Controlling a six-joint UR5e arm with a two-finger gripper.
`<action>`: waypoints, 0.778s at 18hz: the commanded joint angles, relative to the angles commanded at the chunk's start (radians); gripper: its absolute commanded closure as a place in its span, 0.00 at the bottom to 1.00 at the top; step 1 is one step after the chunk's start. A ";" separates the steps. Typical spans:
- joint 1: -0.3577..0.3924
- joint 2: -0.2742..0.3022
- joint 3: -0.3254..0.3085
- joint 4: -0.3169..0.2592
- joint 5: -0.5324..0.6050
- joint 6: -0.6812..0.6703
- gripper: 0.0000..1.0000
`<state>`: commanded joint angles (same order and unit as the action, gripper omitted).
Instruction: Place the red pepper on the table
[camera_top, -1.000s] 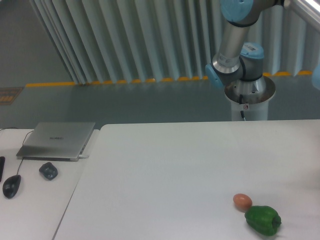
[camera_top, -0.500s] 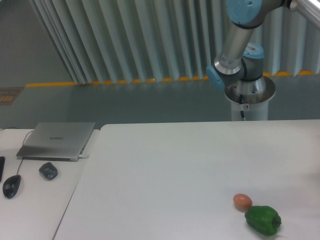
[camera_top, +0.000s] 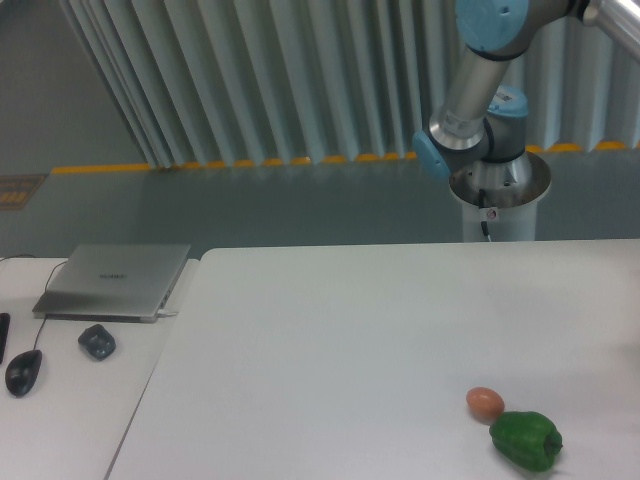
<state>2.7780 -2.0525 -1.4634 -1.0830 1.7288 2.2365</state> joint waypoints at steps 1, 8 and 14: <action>0.000 0.000 0.000 0.000 -0.003 -0.002 0.00; 0.000 -0.005 -0.011 0.000 -0.003 -0.005 0.00; 0.017 -0.017 -0.021 0.035 -0.002 0.005 0.00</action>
<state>2.7949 -2.0693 -1.4849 -1.0477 1.7273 2.2411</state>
